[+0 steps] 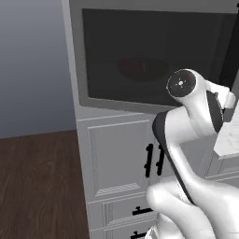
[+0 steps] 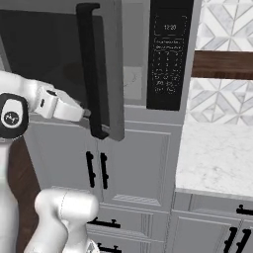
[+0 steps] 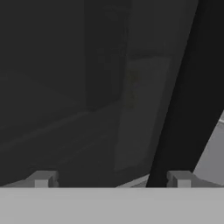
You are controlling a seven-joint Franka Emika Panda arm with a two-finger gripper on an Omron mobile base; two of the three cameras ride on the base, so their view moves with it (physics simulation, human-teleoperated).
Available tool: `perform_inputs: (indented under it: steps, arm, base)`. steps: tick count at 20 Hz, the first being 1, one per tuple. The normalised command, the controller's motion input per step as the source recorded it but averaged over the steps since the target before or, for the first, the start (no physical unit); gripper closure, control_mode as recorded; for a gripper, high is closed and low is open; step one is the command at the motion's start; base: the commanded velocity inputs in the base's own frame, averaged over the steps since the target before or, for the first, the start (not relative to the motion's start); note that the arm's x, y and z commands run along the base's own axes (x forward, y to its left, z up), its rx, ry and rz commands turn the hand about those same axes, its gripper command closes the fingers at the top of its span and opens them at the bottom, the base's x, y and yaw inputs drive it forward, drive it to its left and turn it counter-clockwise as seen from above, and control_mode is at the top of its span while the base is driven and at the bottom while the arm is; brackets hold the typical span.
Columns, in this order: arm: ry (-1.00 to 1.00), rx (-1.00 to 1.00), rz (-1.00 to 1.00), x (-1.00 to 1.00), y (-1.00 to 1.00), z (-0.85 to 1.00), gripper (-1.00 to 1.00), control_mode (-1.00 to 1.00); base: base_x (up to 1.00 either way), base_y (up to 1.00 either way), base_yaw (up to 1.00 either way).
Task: Pick the mushroom from the sink and place it in the bowl. Then pick the bowl and place it in the microwave. Then close the microwave door and press the start button.
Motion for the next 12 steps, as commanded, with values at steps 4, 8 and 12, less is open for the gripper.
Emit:
perform_inputs:
  steps: [4, 8, 12]
  arm:
    - [0.01, 0.0, 0.39, 1.0, -0.45, 0.05, -1.0, -1.0]
    - [0.01, 0.0, 0.38, 1.0, -0.46, 0.0, -1.0, -1.0]
    - [0.01, 0.0, 0.34, 1.0, -0.32, 0.0, -1.0, -1.0]
  base:
    - [0.0, 0.0, 0.0]
    - [0.0, 0.0, 0.0]
    - [0.0, 0.0, 0.0]
